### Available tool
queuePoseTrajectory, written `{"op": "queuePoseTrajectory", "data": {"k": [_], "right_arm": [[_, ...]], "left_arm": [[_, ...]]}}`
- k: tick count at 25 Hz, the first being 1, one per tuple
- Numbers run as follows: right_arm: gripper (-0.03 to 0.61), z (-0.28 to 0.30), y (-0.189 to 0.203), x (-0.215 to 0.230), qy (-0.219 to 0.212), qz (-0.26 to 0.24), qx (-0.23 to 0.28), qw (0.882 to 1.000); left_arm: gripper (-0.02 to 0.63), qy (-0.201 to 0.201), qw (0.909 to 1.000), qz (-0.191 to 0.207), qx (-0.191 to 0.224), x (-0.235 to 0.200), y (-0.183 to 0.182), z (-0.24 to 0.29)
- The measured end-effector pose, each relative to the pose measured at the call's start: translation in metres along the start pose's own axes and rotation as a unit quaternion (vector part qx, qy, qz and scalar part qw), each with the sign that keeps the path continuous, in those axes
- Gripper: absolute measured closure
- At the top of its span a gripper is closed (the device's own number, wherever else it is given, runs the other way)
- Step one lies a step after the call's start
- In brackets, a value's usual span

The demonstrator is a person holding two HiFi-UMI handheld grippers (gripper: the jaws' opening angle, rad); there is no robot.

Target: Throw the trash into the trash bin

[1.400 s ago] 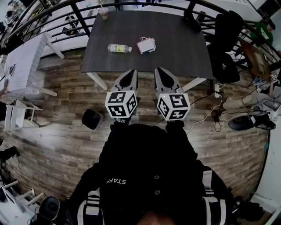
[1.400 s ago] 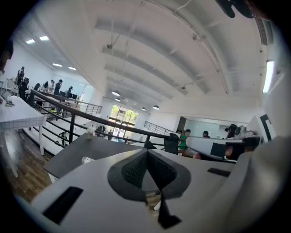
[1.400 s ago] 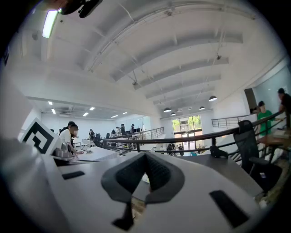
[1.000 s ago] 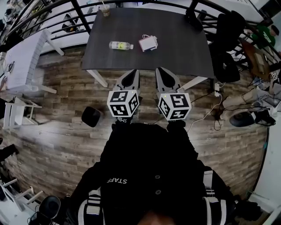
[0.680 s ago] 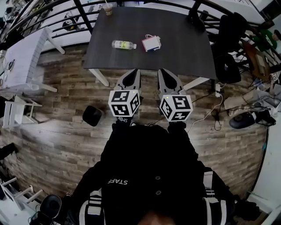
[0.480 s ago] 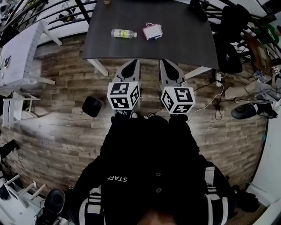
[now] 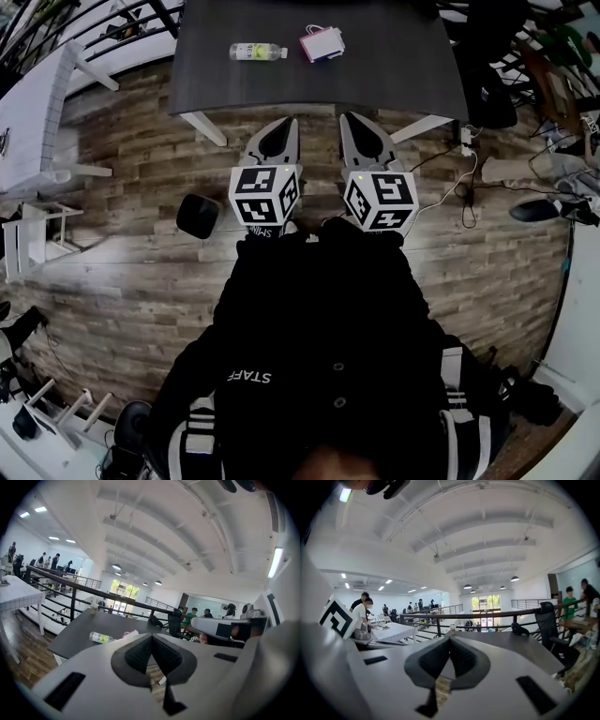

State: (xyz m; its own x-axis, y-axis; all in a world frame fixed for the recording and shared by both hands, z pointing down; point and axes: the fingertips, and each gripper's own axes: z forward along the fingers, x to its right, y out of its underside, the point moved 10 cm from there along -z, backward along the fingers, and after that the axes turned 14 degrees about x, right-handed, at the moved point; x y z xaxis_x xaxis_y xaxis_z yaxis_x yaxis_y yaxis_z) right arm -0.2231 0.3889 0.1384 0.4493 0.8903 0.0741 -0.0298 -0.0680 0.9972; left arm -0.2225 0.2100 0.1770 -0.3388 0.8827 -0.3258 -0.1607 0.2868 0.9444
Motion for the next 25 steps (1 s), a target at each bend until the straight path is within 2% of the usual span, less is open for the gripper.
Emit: {"op": "queuePoseTrajectory", "data": {"k": [7,13,17,21,23,25], "right_arm": [[0.563,0.01,-0.001,0.017,0.027,-0.009,0.004,1.0],[0.563,0.035,0.012,0.053,0.045,0.003,-0.009,0.999],[0.563,0.078,0.023,0.078,0.034,0.001,-0.021,0.999],[0.563,0.127,0.016,0.107,0.02,0.012,-0.016,1.0],[0.563,0.154,0.015,0.123,0.014,0.018,-0.02,1.0],[0.563,0.177,0.014,0.137,0.005,0.022,-0.024,0.999]], "left_arm": [[0.612,-0.012,0.9999,-0.001,-0.001,-0.021,-0.001,0.005],[0.612,-0.033,0.9994,-0.004,-0.013,-0.036,0.005,0.034],[0.612,-0.057,0.9983,0.001,-0.008,-0.051,0.009,0.072],[0.612,-0.067,0.9976,0.014,-0.01,-0.059,-0.004,0.123],[0.612,-0.064,0.9977,0.02,-0.007,-0.063,-0.014,0.151],[0.612,-0.043,0.999,0.012,-0.005,-0.065,-0.023,0.179]]}}
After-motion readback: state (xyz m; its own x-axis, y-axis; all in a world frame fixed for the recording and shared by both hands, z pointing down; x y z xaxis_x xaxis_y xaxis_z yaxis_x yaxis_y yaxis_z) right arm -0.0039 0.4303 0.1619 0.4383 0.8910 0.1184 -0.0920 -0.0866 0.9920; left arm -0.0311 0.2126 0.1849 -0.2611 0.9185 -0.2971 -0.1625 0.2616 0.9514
